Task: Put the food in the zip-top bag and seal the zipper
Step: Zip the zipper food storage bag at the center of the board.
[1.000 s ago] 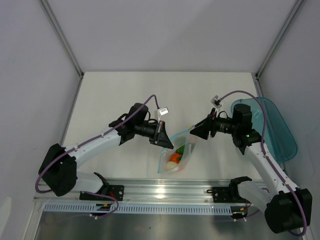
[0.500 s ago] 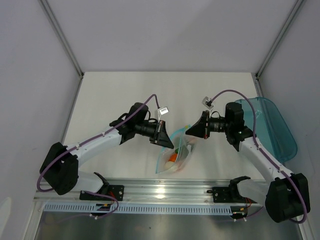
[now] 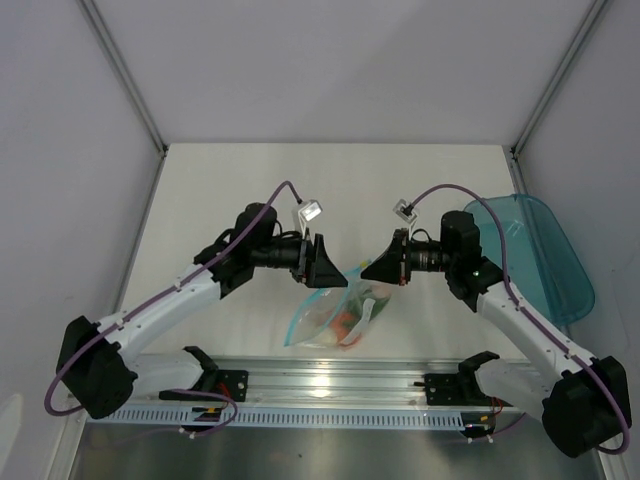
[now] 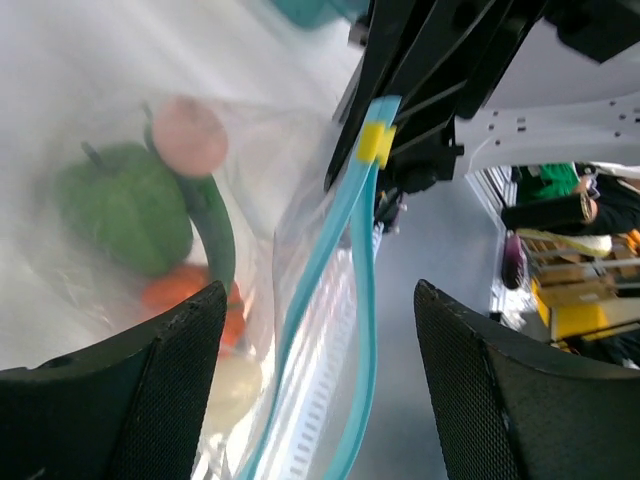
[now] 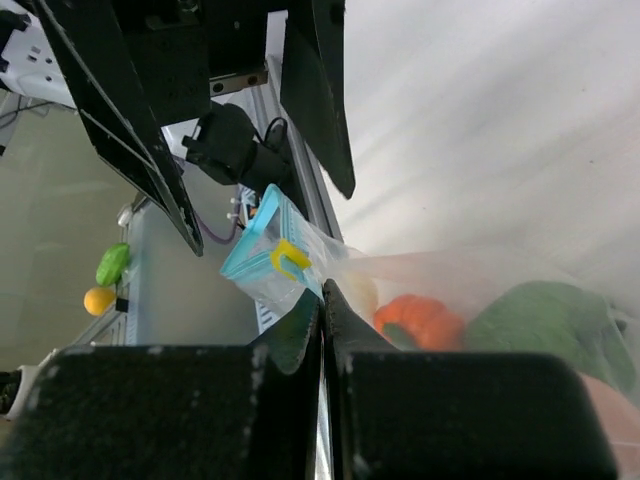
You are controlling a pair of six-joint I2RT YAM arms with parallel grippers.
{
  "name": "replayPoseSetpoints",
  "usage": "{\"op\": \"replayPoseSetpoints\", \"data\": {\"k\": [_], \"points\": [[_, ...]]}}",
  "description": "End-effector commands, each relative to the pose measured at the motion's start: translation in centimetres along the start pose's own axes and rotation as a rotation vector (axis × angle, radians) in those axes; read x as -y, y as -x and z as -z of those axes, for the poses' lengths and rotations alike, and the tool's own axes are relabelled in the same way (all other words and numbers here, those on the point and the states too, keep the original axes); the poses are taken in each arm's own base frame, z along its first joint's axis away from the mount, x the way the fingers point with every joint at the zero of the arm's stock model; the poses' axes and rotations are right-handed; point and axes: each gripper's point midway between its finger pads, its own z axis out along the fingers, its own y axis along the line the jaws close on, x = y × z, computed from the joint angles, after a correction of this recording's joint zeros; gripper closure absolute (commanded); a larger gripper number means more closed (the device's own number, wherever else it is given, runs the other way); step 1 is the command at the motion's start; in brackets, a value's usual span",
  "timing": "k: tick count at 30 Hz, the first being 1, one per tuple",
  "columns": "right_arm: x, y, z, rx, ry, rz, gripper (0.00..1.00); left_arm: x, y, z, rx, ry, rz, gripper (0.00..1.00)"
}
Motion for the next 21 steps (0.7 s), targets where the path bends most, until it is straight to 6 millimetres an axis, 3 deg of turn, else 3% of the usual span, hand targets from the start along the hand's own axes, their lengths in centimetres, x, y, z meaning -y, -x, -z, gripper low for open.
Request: {"op": "replayPoseSetpoints", "data": {"k": [1,5,6,7,14,19,20,21], "points": [[-1.2,1.4,0.0,0.043,-0.04,-0.028,1.0,2.0,3.6,1.0,0.145,-0.005,-0.146,0.21],[-1.2,1.4,0.0,0.056,-0.093,-0.139,1.0,3.3,4.1,0.7,0.181,0.024,-0.268,0.17],[-1.5,1.6,0.0,0.063,-0.093,-0.17,1.0,2.5,3.8,0.3,0.171,0.076,-0.271,0.17],[-1.8,1.9,0.1,0.073,-0.095,-0.183,1.0,3.5,3.8,-0.1,0.163,0.073,-0.303,0.16],[-3.3,3.0,0.3,0.105,-0.075,-0.295,1.0,2.1,2.3,-1.7,0.12,0.169,-0.36,0.18],[-3.6,2.8,0.3,0.104,-0.067,-0.349,1.0,1.2,1.6,-1.8,0.094,0.186,-0.358,0.34],[-3.9,2.9,0.4,0.105,-0.057,-0.34,1.0,1.1,1.4,-1.8,0.083,0.195,-0.353,0.39],[-3.8,2.7,0.4,0.102,-0.057,-0.344,1.0,0.9,1.3,-1.8,0.075,0.201,-0.35,0.51]]}}
